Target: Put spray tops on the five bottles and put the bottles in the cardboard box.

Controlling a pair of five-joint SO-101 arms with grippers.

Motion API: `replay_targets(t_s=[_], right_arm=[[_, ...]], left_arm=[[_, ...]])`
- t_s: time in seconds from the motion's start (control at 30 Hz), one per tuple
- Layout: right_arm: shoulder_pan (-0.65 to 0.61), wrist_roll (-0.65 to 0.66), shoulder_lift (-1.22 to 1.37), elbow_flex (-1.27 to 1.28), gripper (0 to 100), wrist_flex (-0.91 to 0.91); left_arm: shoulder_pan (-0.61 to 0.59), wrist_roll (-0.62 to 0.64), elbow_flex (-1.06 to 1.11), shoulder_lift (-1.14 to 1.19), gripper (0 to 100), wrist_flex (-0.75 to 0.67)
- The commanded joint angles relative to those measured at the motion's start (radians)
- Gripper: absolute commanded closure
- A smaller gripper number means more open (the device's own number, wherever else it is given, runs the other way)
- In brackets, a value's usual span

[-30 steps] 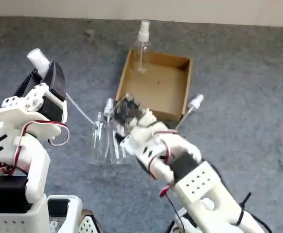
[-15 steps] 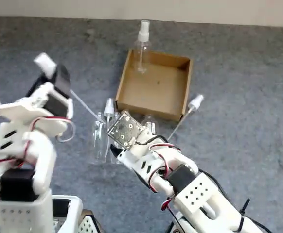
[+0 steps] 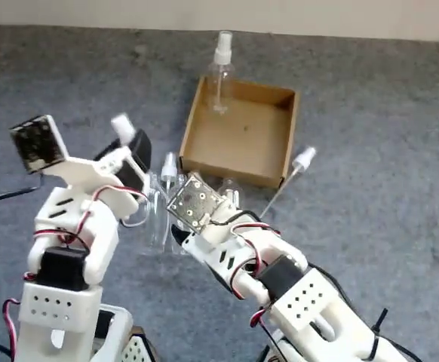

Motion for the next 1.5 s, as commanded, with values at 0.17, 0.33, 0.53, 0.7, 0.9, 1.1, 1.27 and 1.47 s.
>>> replay_targets(t_s=[0.17, 0.33, 0.53, 0.7, 0.9, 1.1, 1.27, 1.47], right_arm=[[-0.002, -0.006, -0.036, -0.01, 99.4, -0.018], [-0.002, -0.037, -0.036, -0.01, 99.4, -0.045], [0.019, -0.184, -0.036, -0.008, 99.4, -0.159], [0.047, -0.241, -0.035, -0.01, 99.4, -0.176], [0.047, -0.239, -0.036, -0.01, 99.4, -0.174], [0.054, -0.239, -0.036, -0.01, 99.4, -0.174], [0.058, -0.239, -0.036, -0.01, 99.4, -0.174], [0.102, -0.239, -0.036, -0.01, 99.4, -0.174]], left_arm=[[0.15, -0.064, 0.087, -0.012, 100, -0.025], [0.157, -0.06, 0.081, -0.013, 100, -0.026], [0.16, -0.063, 0.111, -0.114, 100, -0.002], [0.171, -0.129, 0.206, -0.295, 100, -0.003], [0.321, -0.27, 0.283, -0.346, 100, -0.003], [0.323, -0.275, 0.288, -0.326, 99, 0.002], [0.298, -0.275, 0.282, -0.332, 87, 0.002], [0.249, -0.278, 0.269, -0.334, 87, 0.0]])
